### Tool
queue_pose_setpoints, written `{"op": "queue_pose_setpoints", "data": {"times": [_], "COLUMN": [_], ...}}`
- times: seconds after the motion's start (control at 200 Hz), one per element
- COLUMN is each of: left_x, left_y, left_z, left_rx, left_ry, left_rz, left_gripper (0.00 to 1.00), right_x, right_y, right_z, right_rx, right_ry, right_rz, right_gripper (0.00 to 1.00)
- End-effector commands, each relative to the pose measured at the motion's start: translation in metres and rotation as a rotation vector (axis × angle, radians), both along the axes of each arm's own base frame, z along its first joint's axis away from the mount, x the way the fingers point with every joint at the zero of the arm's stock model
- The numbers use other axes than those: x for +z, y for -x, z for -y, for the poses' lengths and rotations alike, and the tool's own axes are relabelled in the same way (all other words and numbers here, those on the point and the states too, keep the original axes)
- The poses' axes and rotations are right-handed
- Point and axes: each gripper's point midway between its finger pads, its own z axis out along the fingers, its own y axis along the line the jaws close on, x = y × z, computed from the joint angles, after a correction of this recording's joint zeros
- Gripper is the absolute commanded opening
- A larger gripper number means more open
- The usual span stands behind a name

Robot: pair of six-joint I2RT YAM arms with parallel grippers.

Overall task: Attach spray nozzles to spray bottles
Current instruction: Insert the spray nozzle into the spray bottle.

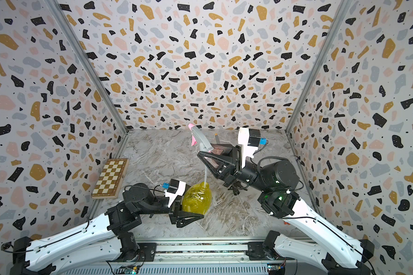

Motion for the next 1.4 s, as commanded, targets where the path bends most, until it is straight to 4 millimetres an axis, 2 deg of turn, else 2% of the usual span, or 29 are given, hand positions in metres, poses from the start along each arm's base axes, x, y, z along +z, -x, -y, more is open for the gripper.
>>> {"op": "queue_pose_setpoints", "data": {"times": [0.0, 0.215, 0.506, 0.811, 1.021, 1.392], "left_x": [0.025, 0.055, 0.072, 0.079, 0.080, 0.067], "left_y": [0.002, 0.000, -0.003, -0.003, -0.001, 0.011], "left_z": [-0.007, -0.019, -0.026, -0.033, -0.036, -0.039], "left_rx": [0.018, 0.067, 0.109, 0.130, 0.129, 0.083], "left_ry": [0.081, 0.151, 0.172, 0.187, 0.182, 0.096], "left_rz": [0.052, 0.065, 0.047, 0.049, 0.061, 0.119], "left_gripper": [0.00, 0.00, 0.00, 0.00, 0.00, 0.00], "right_x": [0.015, -0.008, -0.038, -0.057, -0.061, -0.062], "right_y": [0.010, 0.010, 0.015, 0.018, 0.024, 0.034], "right_z": [0.010, -0.002, -0.019, -0.028, -0.033, -0.034], "right_rx": [-0.001, 0.033, 0.103, 0.111, 0.138, 0.140], "right_ry": [-0.048, 0.004, 0.077, 0.131, 0.164, 0.233], "right_rz": [0.040, 0.014, -0.007, -0.007, 0.006, 0.044], "right_gripper": [0.21, 0.21, 0.24, 0.29, 0.34, 0.50]}}
